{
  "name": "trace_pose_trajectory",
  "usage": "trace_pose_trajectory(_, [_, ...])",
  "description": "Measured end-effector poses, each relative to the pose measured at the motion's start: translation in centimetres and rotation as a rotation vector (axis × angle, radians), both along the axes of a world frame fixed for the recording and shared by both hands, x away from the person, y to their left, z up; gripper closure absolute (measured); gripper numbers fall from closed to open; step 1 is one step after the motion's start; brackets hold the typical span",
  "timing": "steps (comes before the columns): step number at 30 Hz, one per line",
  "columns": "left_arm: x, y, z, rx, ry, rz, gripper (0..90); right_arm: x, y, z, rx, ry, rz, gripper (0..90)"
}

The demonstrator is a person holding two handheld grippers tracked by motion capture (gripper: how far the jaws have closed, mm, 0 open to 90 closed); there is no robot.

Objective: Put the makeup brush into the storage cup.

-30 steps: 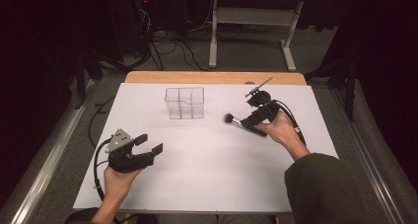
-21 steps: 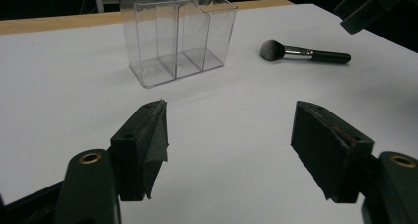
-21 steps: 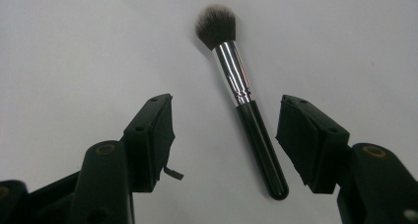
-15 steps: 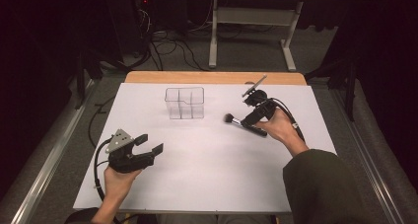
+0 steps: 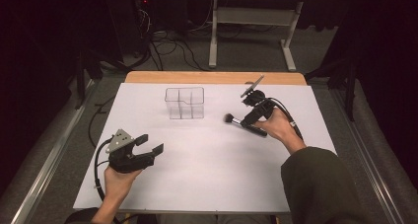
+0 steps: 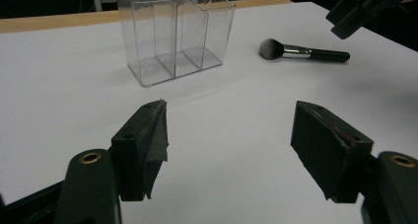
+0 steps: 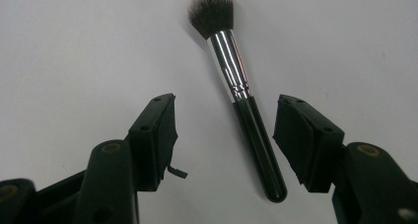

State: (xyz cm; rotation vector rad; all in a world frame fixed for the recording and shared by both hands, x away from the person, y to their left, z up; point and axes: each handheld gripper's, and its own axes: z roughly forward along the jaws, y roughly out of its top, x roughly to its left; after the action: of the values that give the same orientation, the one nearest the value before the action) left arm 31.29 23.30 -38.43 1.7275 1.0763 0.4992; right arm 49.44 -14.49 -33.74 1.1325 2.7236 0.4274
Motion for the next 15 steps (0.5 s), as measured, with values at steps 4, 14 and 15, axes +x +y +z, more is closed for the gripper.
trace_pose_trajectory(4, [0.0,0.0,0.0,-0.001,0.001,-0.001,30.3,0.2,0.1,-0.4,-0.014,0.018,0.002,43.4])
trace_pose_trajectory(14, [0.0,0.0,0.0,-0.001,0.0,-0.002,30.3,0.8,0.4,-1.3,-0.043,0.05,-0.007,43.5])
trace_pose_trajectory(15, [0.0,0.0,0.0,-0.001,-0.001,-0.004,30.3,0.7,0.5,-1.5,-0.044,0.062,-0.023,44.1])
